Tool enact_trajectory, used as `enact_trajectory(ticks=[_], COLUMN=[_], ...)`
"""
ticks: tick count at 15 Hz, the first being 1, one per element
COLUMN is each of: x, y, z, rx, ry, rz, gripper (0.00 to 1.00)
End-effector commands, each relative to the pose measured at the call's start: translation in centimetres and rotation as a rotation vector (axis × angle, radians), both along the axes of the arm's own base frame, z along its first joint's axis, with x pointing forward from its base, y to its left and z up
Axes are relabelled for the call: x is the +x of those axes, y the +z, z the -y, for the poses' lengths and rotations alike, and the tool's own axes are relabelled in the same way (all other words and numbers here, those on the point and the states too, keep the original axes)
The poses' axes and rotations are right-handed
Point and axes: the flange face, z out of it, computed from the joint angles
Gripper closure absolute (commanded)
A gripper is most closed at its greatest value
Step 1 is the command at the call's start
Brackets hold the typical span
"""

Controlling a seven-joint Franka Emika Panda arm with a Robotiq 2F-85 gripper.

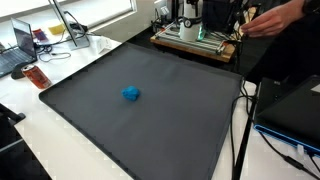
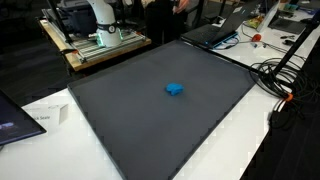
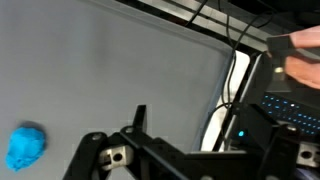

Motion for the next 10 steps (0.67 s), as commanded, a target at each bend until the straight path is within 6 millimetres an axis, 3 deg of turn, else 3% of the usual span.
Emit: enact_trajectory(ticks=[1,7,8,10], x=[-0.7,-1.9,-1.9,-2.0], y=[1.0,1.1,1.2,1.2], z=[-1.3,-2.6,-2.4,-2.1], rx=[0.110,0.157,0.159,0.161], ry=[0.083,0.184,0.194,0.212], rz=[-0.044,-0.128,-0.133,-0.149], gripper=[0.00,0.00,0.18,0.32])
